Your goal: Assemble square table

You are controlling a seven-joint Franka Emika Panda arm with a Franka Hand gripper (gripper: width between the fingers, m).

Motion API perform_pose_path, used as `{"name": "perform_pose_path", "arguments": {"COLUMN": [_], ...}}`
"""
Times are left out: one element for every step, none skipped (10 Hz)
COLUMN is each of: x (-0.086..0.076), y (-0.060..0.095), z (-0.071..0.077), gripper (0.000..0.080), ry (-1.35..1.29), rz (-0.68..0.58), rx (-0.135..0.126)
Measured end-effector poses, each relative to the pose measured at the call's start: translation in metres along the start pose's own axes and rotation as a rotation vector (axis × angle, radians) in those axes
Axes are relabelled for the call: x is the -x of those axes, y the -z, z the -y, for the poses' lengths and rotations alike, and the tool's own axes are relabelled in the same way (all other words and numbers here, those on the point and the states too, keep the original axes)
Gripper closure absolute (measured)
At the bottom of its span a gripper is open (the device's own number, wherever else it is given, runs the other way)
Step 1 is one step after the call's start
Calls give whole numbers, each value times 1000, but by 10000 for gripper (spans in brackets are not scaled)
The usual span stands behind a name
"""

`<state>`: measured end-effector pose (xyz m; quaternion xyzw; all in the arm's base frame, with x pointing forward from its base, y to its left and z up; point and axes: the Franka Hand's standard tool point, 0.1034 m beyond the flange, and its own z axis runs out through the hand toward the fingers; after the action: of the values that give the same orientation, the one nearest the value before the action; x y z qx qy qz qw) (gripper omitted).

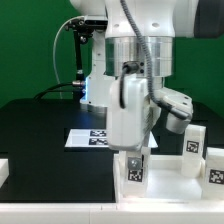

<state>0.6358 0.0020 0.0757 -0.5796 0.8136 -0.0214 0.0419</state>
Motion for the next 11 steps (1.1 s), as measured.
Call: {"name": "perform_pose_path", "arguments": {"x": [-1,-2,-3,-4,-4,-3,-3,0,3,4,2], "y": [-1,-2,-3,-3,-3,-3,-1,8,23,36,36], "z": [0,-1,-1,-1,-1,-1,0,3,7,13,14], "gripper": [515,515,514,514,514,514,323,209,209,161,153], "ry": [-18,-79,-102,-99,-86,-86,-69,-45,-26,-15,-12], "rz": [-2,-5,-8,-9,-9,-8,-7,6,25,44,45], "rx": [1,1,2,2,2,3,-1,-12,-29,-46,-47]}}
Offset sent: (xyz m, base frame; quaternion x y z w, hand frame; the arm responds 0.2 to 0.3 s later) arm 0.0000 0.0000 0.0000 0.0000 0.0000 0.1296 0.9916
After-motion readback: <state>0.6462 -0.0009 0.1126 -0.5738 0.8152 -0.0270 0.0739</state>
